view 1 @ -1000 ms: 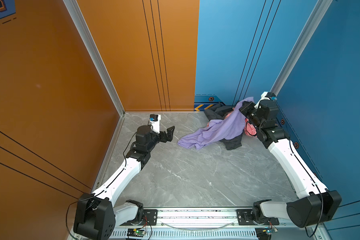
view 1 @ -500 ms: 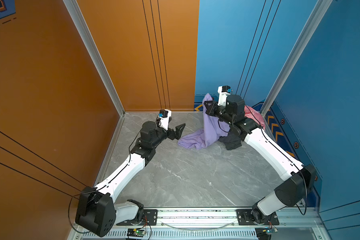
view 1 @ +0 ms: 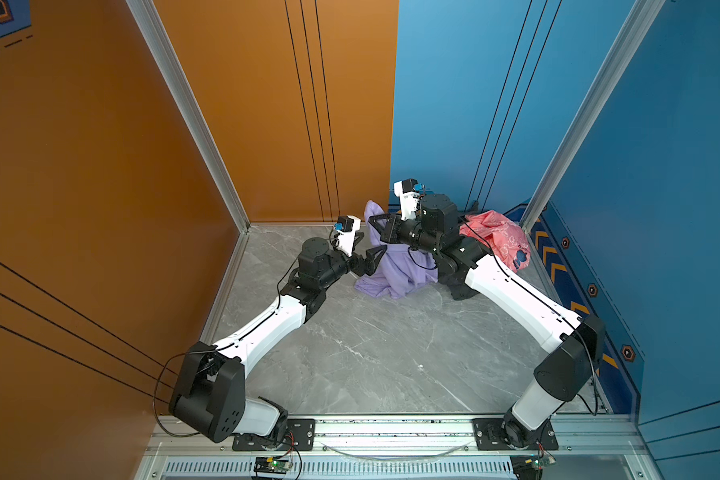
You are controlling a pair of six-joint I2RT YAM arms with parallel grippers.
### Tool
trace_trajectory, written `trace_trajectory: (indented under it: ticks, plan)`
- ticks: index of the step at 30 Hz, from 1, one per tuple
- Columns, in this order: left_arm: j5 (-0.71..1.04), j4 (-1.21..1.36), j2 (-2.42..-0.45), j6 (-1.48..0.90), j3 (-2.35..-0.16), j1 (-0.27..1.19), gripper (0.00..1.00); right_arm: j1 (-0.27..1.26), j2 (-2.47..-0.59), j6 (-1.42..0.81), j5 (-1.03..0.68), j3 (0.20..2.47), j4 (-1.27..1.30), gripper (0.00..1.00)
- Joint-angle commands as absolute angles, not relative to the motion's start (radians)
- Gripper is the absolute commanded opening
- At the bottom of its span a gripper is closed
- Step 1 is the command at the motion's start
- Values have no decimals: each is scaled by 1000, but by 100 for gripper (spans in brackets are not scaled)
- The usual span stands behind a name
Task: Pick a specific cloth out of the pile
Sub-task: 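Lift the lavender shirt with the right gripper toward the left gripper, then grasp the lavender shirt with the left gripper and pull it from the right gripper, then lower the lavender shirt onto the floor with the left gripper and release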
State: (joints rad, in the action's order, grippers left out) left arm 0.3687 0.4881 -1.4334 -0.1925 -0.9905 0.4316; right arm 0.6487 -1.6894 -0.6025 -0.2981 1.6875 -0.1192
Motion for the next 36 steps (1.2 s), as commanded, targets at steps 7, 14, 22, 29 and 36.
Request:
trace_trajectory:
  ticks: [7,14,22,29,36]
  plan:
    - [417,621,-1507,-264,-1078,428,55,664,-1708,-627,-339,1721,-80,3]
    - [433,630,-1505,-279,-1080,386,0,658,-1712,-614,-342,1722,-86,16]
    - [373,629,-1432,-288,-1065,265,0,623,-1689,-574,-299,1720,-129,50]
    - [297,590,-1415,-291,-1143,140,0,574,-1674,-548,-272,1712,-165,68]
    - [323,577,-1598,-287,-1417,79,0,535,-1696,-552,-261,1732,-166,72]
